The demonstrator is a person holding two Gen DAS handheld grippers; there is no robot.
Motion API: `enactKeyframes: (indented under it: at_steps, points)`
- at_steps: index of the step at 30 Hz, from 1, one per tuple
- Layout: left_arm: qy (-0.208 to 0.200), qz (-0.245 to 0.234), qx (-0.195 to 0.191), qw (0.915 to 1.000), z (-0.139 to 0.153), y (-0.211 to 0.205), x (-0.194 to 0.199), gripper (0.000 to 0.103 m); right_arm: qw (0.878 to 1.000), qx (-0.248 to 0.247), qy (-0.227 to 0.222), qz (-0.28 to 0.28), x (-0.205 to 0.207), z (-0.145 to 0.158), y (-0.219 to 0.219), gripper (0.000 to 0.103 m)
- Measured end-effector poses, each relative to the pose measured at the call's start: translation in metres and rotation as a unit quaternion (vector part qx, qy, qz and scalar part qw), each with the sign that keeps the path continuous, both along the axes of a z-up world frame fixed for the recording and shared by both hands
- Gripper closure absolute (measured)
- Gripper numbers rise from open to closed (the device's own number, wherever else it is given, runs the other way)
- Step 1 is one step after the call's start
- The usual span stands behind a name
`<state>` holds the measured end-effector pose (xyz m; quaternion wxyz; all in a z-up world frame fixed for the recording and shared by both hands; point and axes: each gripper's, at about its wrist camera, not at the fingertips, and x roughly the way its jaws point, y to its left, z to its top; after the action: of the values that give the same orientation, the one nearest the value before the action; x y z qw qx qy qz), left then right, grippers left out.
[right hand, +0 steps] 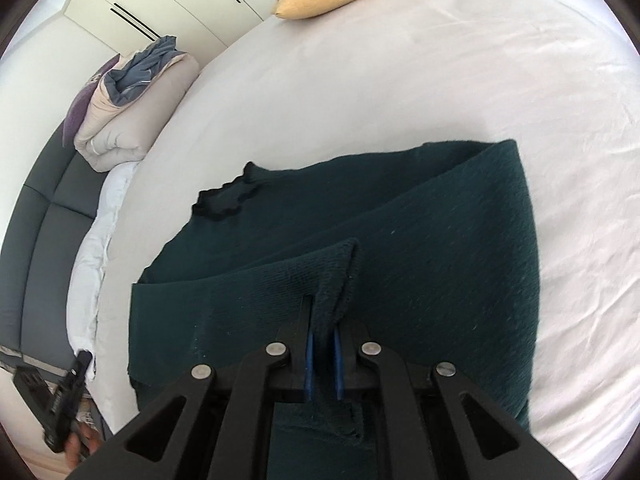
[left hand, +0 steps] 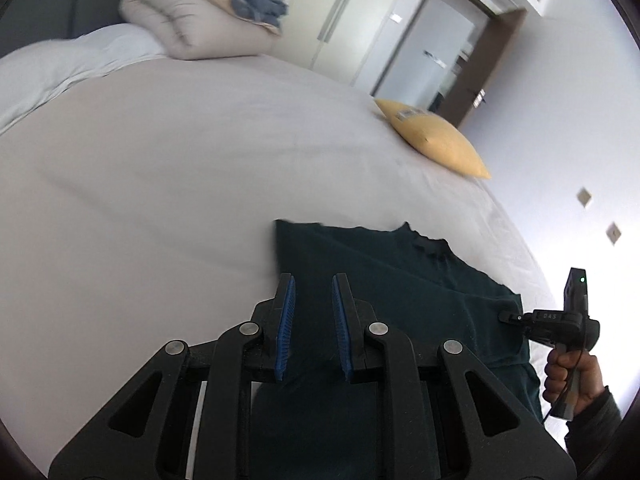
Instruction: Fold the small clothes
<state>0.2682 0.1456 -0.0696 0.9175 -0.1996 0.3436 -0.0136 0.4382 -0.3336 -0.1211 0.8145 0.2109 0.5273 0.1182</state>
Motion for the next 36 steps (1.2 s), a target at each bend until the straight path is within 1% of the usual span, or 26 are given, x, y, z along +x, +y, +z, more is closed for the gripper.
enactKeyframes:
  at_steps: [2, 5, 7, 10, 13, 15, 18, 20, 23, 24, 27, 30, 32, 34, 36]
  points:
    - [0.001, -0.017, 0.011, 0.9998, 0.001, -0.016, 0.018, 0.085, 1.000, -0.008, -0.001, -0.001, 0.003, 0.000, -0.002, 0.094]
    - [0.020, -0.041, 0.025, 0.9986, -0.006, -0.041, 0.039, 0.085, 1.000, -0.019, 0.002, 0.001, 0.009, -0.002, -0.004, 0.094]
    - [0.041, -0.053, 0.042, 0.9969, -0.020, -0.054, 0.048, 0.085, 0.999, -0.031, 0.003, 0.005, 0.013, -0.003, -0.003, 0.094]
    - [0.075, -0.061, 0.048, 0.9942, -0.048, -0.066, 0.059, 0.085, 0.999, -0.047, 0.001, 0.007, 0.017, -0.002, -0.002, 0.094]
    - [0.095, -0.057, 0.057, 0.9922, -0.068, -0.068, 0.060, 0.085, 0.998, -0.059, 0.000, 0.011, 0.015, 0.001, 0.000, 0.094]
    - [0.099, -0.060, 0.059, 0.9916, -0.077, -0.068, 0.059, 0.085, 0.998, -0.067, -0.003, 0.018, 0.013, 0.001, 0.001, 0.094]
    - [0.099, -0.061, 0.047, 0.9921, -0.078, -0.064, 0.057, 0.085, 0.998, -0.062, 0.000, 0.015, 0.014, -0.004, -0.001, 0.094]
    - [0.083, -0.057, 0.019, 0.9947, -0.068, -0.052, 0.057, 0.085, 0.998, -0.060, -0.001, 0.012, 0.013, -0.006, -0.002, 0.094]
    - [0.055, -0.019, 0.008, 0.9983, -0.047, -0.022, 0.057, 0.085, 0.998, -0.058, -0.006, 0.009, 0.009, -0.003, -0.002, 0.094]
    - [0.055, -0.016, 0.006, 0.9984, -0.044, -0.014, 0.059, 0.085, 0.998, -0.058, -0.007, 0.011, 0.008, -0.003, -0.003, 0.094]
    - [0.058, -0.013, 0.021, 0.9980, -0.039, -0.003, 0.068, 0.085, 0.999, -0.050, -0.009, 0.009, 0.008, -0.006, -0.006, 0.093]
    - [0.065, -0.034, 0.041, 0.9964, -0.044, -0.015, 0.077, 0.085, 0.999, -0.052, -0.017, 0.007, 0.008, -0.007, -0.005, 0.093]
    - [0.089, -0.054, 0.063, 0.9926, -0.058, -0.033, 0.088, 0.085, 0.998, -0.052, -0.020, 0.007, 0.008, -0.009, -0.004, 0.093]
    - [0.111, -0.062, 0.071, 0.9894, -0.078, -0.046, 0.097, 0.085, 0.999, -0.046, -0.020, 0.004, 0.008, -0.009, -0.006, 0.094]
    - [0.114, -0.057, 0.078, 0.9888, -0.088, -0.052, 0.099, 0.085, 0.999, -0.042, -0.022, 0.003, 0.008, -0.009, -0.008, 0.094]
